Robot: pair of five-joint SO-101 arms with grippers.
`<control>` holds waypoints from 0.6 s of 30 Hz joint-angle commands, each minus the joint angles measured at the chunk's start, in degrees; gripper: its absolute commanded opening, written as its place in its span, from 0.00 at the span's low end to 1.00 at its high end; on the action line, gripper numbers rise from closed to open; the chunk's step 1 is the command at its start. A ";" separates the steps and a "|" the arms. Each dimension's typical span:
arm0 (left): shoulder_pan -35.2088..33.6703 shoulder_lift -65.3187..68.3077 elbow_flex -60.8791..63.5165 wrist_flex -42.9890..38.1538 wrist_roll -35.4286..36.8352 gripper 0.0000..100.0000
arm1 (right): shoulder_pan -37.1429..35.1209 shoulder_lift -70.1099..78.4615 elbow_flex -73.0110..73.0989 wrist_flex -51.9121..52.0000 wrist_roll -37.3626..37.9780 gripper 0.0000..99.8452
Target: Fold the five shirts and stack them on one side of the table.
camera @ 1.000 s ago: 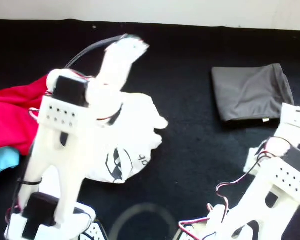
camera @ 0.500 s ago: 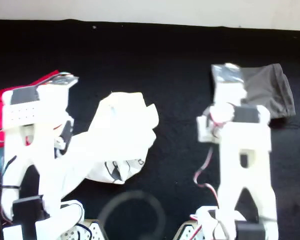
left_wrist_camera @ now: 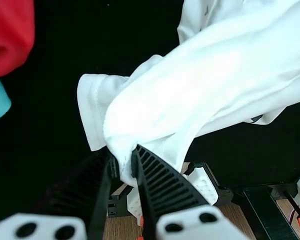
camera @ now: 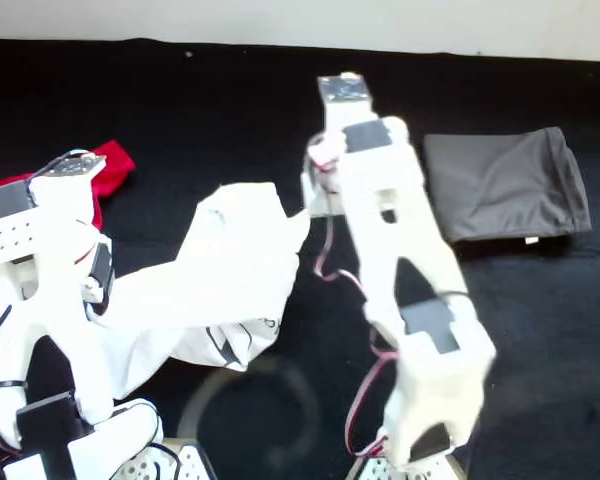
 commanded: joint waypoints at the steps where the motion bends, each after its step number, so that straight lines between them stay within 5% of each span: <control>1: -0.75 -2.33 -0.48 -0.35 -0.62 0.01 | -2.51 7.08 -12.88 3.03 -2.64 0.35; 9: -0.75 -2.33 -0.57 -0.35 -0.62 0.01 | -4.18 21.58 -30.81 8.84 -7.47 0.35; 14: -1.01 -2.33 -0.48 -3.43 -0.62 0.01 | -6.20 28.00 -37.14 11.47 -7.65 0.20; 18: -1.01 -2.33 -0.57 -3.96 -0.62 0.01 | -6.20 31.25 -39.96 11.38 -7.74 0.22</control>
